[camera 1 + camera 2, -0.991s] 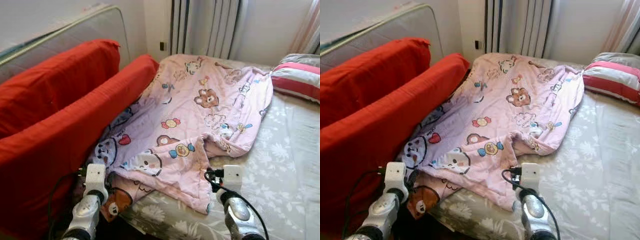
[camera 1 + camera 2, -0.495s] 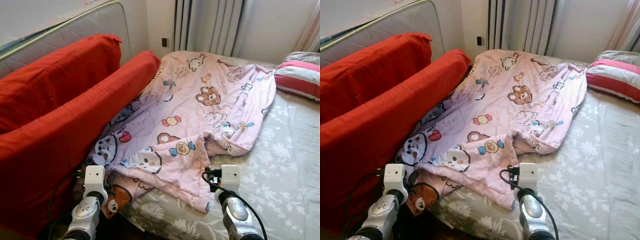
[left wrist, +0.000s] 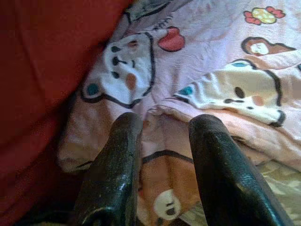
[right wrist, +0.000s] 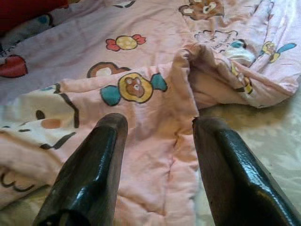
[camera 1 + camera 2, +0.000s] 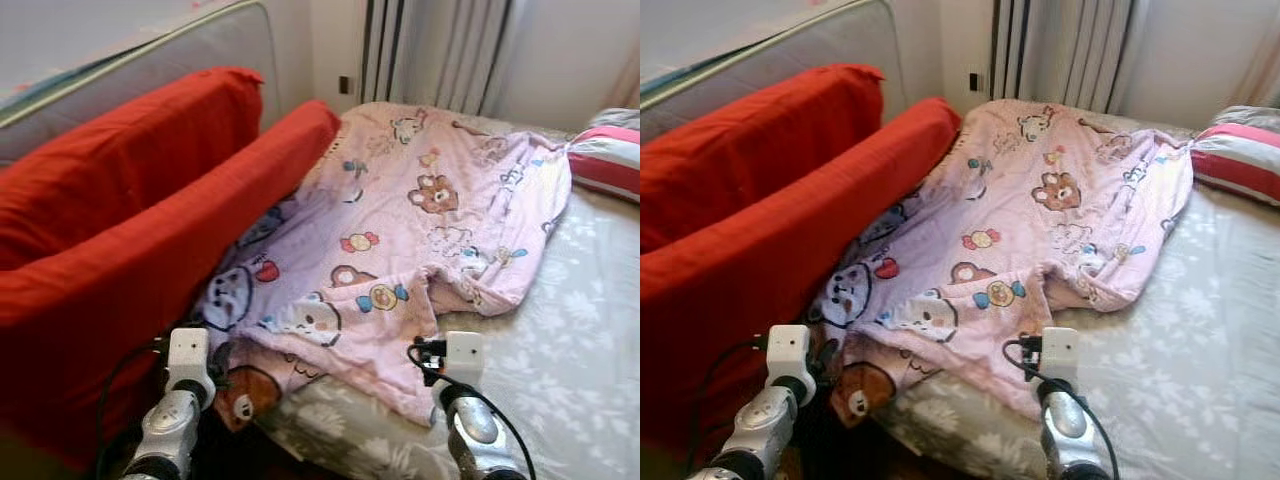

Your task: Clean up the room

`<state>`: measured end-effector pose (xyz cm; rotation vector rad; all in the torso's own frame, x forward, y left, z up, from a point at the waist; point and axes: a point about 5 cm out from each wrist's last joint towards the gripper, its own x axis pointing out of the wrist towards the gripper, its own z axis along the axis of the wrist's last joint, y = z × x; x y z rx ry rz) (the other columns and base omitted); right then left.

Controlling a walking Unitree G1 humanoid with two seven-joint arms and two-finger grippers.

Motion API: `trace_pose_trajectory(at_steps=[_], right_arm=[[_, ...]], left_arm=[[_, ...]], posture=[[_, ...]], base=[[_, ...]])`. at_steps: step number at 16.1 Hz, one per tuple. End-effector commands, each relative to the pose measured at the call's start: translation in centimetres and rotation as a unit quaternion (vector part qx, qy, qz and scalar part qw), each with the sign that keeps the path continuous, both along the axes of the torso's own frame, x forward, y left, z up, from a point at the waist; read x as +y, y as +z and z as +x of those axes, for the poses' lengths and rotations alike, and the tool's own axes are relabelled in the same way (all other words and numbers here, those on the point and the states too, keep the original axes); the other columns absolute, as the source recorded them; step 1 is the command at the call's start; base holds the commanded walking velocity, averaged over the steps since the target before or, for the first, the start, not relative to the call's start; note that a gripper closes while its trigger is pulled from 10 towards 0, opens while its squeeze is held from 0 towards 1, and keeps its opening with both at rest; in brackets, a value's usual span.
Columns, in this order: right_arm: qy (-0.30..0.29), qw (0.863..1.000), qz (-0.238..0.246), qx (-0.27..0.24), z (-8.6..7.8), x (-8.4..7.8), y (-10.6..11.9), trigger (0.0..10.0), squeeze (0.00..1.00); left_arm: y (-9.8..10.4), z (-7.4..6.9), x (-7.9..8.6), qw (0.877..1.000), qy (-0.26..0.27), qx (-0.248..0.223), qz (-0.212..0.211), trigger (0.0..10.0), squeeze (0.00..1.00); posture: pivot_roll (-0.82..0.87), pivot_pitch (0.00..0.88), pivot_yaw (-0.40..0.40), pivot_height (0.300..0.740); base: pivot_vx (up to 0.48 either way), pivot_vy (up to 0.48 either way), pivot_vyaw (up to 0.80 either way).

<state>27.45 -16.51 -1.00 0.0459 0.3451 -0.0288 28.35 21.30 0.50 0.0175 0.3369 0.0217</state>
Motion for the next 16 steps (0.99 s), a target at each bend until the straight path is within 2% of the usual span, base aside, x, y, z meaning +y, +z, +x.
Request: trace_pose_trajectory(at_steps=[1,6,10,16], right_arm=[[-0.009,1.0,0.002,0.009,-0.17,-0.3,-0.23,10.0,0.0],[-0.01,1.0,0.004,0.009,-0.12,-0.16,-0.2,10.0,0.0],[-0.009,1.0,0.005,0.01,-0.16,-0.08,-0.26,10.0,0.0],[-0.007,1.0,0.007,0.011,-0.1,0.07,-0.24,10.0,0.0]], left_arm=[[-0.36,-0.22,-0.02,1.0,0.001,0.013,-0.002,10.0,0.0],[-0.56,-0.39,0.08,1.0,0.005,0.02,-0.005,10.0,0.0],[-0.69,-0.46,-0.06,1.0,0.002,0.023,-0.003,10.0,0.0],[-0.51,-0.32,-0.18,1.0,-0.009,0.018,0.005,10.0,0.0]], posture=[[0.09,0.069,0.04,0.74],[0.09,0.076,0.04,0.74],[0.09,0.078,0.041,0.74],[0.1,0.082,0.04,0.74]], base=[[0.0,0.0,0.0],[0.0,0.0,0.0],[0.0,0.452,0.0],[0.0,0.0,0.0]])
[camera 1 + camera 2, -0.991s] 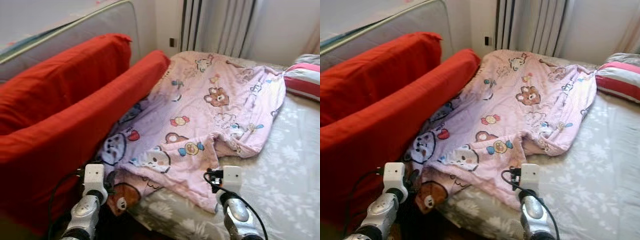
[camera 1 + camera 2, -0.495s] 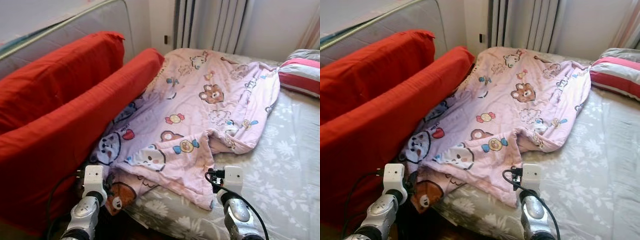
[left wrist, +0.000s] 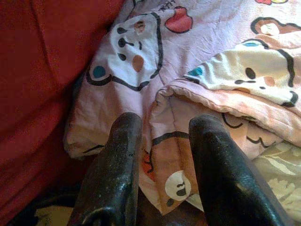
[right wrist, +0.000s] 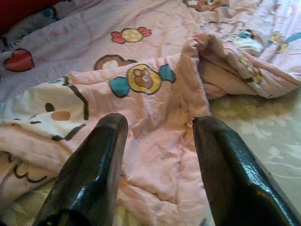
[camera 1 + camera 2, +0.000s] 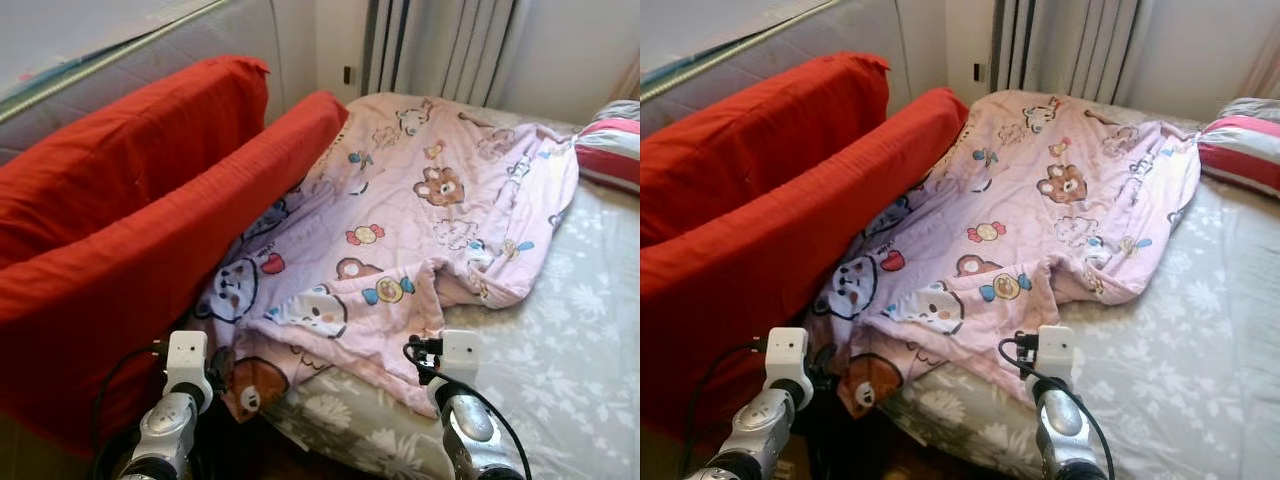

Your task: Clean up the room

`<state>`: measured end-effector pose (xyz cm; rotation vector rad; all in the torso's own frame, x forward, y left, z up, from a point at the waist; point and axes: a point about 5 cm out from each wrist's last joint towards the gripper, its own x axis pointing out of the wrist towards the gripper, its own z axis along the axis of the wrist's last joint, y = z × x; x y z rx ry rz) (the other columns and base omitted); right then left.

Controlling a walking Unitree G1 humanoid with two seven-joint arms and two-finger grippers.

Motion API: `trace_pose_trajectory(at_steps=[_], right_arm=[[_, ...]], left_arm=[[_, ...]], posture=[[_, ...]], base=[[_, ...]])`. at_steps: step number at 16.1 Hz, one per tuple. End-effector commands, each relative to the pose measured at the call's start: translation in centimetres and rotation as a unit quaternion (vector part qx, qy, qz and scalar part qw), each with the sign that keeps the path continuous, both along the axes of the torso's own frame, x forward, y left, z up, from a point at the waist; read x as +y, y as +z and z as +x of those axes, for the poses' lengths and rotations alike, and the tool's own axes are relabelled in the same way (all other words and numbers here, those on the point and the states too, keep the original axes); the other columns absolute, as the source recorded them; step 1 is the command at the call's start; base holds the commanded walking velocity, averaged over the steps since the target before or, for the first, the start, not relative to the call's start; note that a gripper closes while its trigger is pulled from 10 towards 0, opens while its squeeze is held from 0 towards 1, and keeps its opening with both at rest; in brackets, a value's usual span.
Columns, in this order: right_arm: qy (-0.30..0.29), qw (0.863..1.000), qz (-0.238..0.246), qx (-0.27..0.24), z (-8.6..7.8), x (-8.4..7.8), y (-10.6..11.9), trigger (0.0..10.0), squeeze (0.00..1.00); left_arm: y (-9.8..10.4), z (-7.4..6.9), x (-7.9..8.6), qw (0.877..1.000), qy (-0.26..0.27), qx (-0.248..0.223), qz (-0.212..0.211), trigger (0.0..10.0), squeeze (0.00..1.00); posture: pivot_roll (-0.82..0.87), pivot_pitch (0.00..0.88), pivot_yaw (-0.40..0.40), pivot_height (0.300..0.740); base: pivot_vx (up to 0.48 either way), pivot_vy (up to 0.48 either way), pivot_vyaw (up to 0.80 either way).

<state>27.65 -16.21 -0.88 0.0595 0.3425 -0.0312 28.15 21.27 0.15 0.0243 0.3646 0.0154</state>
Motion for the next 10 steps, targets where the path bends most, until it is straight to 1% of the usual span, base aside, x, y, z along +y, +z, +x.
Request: trace_pose_trajectory(at_steps=[1,4,6,7,10], right_arm=[[-0.003,1.0,0.001,0.014,-0.37,-0.15,-0.43,10.0,0.0],[-0.001,1.0,0.002,0.016,-0.47,-0.05,-0.53,10.0,0.0],[-0.001,1.0,0.003,0.014,-0.41,0.06,-0.48,10.0,0.0],[-0.002,1.0,0.003,0.014,-0.4,0.06,-0.47,10.0,0.0],[0.004,1.0,0.006,0.009,-0.31,0.21,-0.35,10.0,0.0]], left_arm=[[-0.15,-0.11,-0.17,1.0,-0.006,0.003,0.004,10.0,0.0],[-0.3,-0.2,-0.25,1.0,-0.004,0.008,0.002,10.0,0.0],[-0.3,-0.21,-0.44,1.0,-0.009,0.005,0.0,10.0,0.0],[-0.25,-0.19,-0.46,1.0,-0.006,0.001,-0.008,10.0,0.0],[-0.23,-0.16,-0.51,1.0,-0.002,0.0,-0.01,10.0,0.0]], posture=[[0.1,0.082,0.039,0.74],[0.1,0.082,0.039,0.74],[0.1,0.084,0.04,0.74],[0.1,0.086,0.039,0.74],[0.1,0.09,0.035,0.74]], base=[[0.0,0.0,0.0],[0.0,0.0,0.0],[0.0,0.0,0.0],[0.0,0.0,0.0],[0.0,0.0,0.0]])
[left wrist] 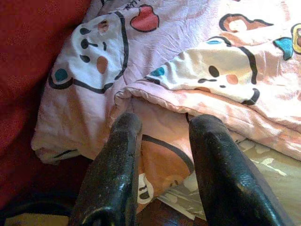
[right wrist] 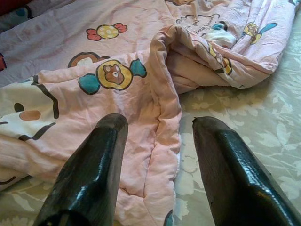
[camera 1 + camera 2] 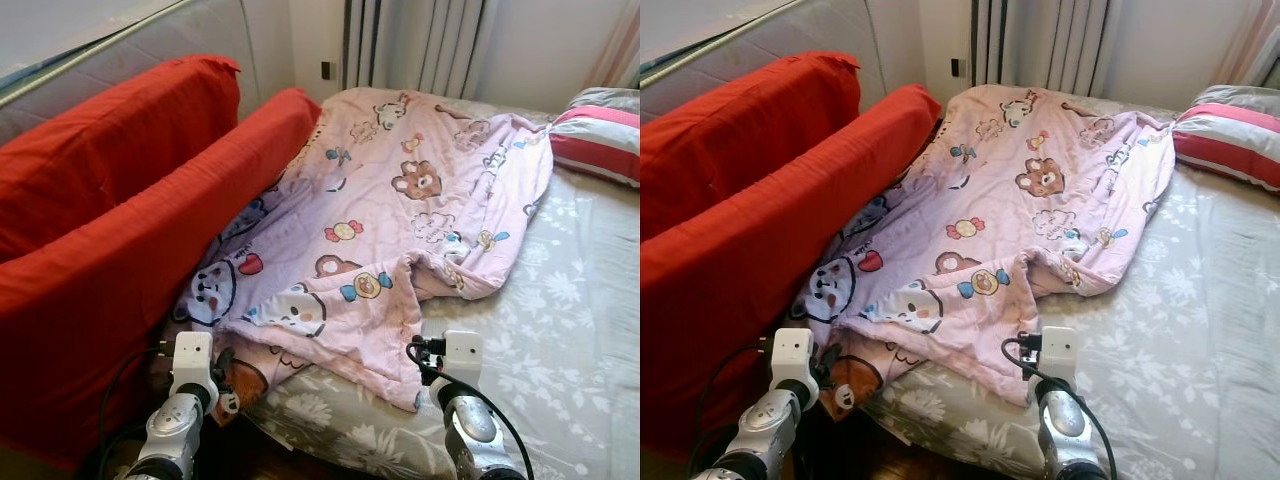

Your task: Clean up the room

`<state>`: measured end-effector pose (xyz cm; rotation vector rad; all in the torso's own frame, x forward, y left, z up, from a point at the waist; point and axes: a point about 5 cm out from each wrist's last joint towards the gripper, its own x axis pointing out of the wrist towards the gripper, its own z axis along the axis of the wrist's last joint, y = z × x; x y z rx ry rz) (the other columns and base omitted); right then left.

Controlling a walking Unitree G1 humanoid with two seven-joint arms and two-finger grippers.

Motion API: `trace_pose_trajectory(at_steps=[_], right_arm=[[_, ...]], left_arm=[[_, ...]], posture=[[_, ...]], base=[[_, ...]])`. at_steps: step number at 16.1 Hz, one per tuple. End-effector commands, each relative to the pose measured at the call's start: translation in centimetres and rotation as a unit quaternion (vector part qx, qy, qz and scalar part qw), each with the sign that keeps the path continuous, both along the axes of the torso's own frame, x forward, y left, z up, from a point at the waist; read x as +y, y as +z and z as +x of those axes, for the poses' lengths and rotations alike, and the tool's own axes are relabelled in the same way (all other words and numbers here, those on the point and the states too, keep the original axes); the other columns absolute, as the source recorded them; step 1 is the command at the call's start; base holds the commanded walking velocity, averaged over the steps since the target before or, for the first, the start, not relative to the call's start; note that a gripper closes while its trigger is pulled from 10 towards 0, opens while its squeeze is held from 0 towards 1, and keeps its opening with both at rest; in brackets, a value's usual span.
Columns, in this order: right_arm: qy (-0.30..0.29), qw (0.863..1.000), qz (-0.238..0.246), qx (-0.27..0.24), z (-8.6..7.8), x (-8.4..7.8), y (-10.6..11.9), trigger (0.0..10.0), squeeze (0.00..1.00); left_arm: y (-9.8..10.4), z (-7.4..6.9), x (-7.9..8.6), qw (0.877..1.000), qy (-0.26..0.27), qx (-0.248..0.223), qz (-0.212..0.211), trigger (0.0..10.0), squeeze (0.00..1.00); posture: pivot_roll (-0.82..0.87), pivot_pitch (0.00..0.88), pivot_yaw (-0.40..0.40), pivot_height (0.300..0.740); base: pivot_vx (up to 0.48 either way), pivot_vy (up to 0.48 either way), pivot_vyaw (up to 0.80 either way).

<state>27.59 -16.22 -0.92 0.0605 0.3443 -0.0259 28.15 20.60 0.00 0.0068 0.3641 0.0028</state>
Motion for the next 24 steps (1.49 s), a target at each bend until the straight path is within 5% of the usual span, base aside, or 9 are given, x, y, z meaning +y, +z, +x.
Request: trace_pose_trajectory(at_steps=[1,10,16,24], right_arm=[[0.0,1.0,0.005,0.005,-0.2,0.2,-0.2,10.0,0.0],[-0.009,0.996,-0.025,-0.089,2.2,-1.6,3.2,10.0,0.0],[0.016,0.994,-0.029,-0.106,1.9,-2.1,3.3,10.0,0.0],[0.035,0.995,-0.016,-0.087,1.7,-1.2,2.8,10.0,0.0]], left_arm=[[-0.1,-0.1,0.1,1.0,0.003,-0.002,-0.002,10.0,0.0],[0.1,-0.4,-0.4,0.999,0.012,-0.033,-0.017,10.0,0.0],[1.8,0.4,-0.1,0.995,0.034,-0.095,-0.022,10.0,0.0],[2.0,0.8,-0.6,0.995,0.026,-0.095,-0.024,10.0,0.0]], posture=[[0.1,0.09,0.035,0.74],[0.08,0.056,-0.014,0.74],[0.1,0.023,-0.047,0.74],[0.1,0.02,-0.041,0.71]], base=[[0.0,0.0,0.0],[0.0,0.0,0.0],[0.0,0.0,0.0],[0.0,0.0,0.0]])
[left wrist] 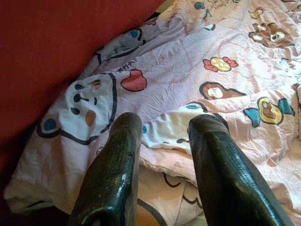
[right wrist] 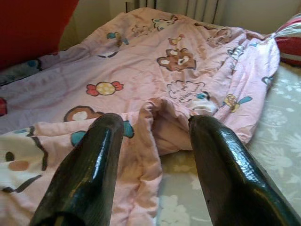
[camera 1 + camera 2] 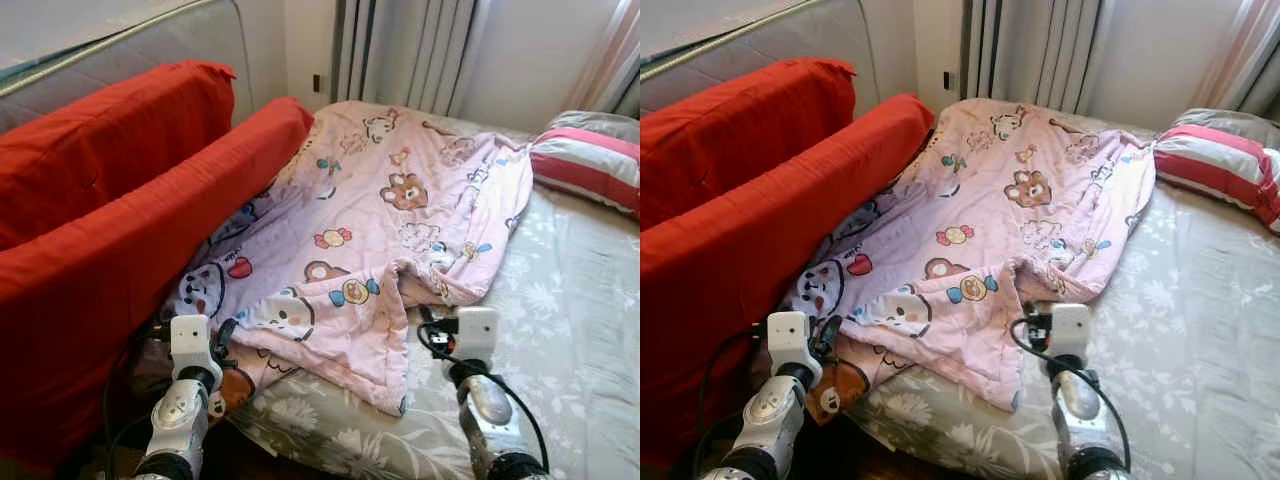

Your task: Clean up the room

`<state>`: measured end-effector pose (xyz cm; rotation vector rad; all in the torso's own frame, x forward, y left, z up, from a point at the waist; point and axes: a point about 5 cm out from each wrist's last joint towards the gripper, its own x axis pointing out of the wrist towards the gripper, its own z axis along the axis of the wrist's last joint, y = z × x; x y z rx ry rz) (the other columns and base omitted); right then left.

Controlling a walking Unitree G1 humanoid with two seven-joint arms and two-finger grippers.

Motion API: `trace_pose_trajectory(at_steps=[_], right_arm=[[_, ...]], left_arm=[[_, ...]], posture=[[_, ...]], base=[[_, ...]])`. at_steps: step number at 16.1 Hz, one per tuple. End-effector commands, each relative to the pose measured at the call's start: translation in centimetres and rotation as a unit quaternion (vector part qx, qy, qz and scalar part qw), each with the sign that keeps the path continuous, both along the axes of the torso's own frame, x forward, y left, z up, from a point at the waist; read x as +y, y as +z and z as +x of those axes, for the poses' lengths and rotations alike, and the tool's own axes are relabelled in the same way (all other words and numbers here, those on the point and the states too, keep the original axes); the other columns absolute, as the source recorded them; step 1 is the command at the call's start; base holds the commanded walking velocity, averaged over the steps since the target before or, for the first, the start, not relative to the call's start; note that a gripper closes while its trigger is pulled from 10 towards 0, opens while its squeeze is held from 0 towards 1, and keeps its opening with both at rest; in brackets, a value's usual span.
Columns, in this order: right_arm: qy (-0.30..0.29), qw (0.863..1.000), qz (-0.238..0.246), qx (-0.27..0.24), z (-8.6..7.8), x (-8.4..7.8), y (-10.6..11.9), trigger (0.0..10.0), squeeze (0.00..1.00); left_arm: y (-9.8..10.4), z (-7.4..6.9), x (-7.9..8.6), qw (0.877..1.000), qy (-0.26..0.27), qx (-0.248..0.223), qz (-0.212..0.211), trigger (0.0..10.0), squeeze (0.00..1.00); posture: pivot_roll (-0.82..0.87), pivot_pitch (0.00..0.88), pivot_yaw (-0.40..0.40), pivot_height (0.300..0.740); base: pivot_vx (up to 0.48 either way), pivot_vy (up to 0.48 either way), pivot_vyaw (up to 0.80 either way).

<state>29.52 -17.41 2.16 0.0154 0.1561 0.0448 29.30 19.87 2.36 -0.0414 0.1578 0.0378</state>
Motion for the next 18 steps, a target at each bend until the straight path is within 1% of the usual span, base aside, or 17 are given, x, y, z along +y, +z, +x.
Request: trace_pose_trajectory(at_steps=[1,5,8,13,14,16,17,18], right_arm=[[0.001,1.0,-0.001,0.013,-0.3,0.1,-0.5,10.0,0.0],[0.002,1.0,0.005,0.024,-0.6,0.5,-0.9,10.0,0.0],[0.005,1.0,0.007,0.03,-1.1,0.8,-1.4,10.0,0.0],[-0.004,0.999,0.014,0.05,-1.5,1.0,-2.0,10.0,0.0],[-0.002,0.999,0.014,0.053,-1.5,1.1,-2.0,10.0,0.0],[0.007,0.998,0.016,0.057,-1.5,1.4,-2.2,10.0,0.0],[0.004,0.998,0.025,0.053,-1.6,1.4,-2.2,10.0,0.0],[0.005,0.998,0.019,0.062,-1.7,1.4,-2.4,10.0,0.0]], left_arm=[[-0.4,-0.4,0.3,1.0,0.004,0.009,-0.003,10.0,0.0],[-0.7,-0.7,0.4,1.0,-0.002,0.015,0.003,10.0,0.0],[-0.8,-0.9,0.5,1.0,-0.008,0.018,0.006,10.0,0.0],[-0.5,-0.7,0.8,1.0,-0.016,0.018,0.013,10.0,0.0],[-0.6,-0.7,0.8,1.0,-0.016,0.019,0.013,10.0,0.0],[-0.6,-0.7,0.7,1.0,-0.02,0.02,0.014,10.0,0.0],[-0.6,-0.7,0.6,0.999,-0.02,0.02,0.014,10.0,0.0],[-0.7,-0.7,0.6,0.999,-0.02,0.021,0.014,10.0,0.0]], posture=[[0.1,0.022,-0.04,0.7],[0.11,0.027,-0.026,0.665],[0.11,0.027,-0.01,0.665],[0.12,0.018,0.001,0.665],[0.12,0.016,0.0,0.661],[0.12,0.02,0.0,0.636],[0.13,0.022,0.0,0.636],[0.13,0.025,0.0,0.636]], base=[[0.0,0.0,0.0],[0.0,0.0,0.0],[0.0,0.0,0.0],[0.0,0.0,0.0],[0.0,0.0,0.0],[0.0,0.0,0.0],[0.0,0.0,0.0],[0.0,0.0,0.0]])
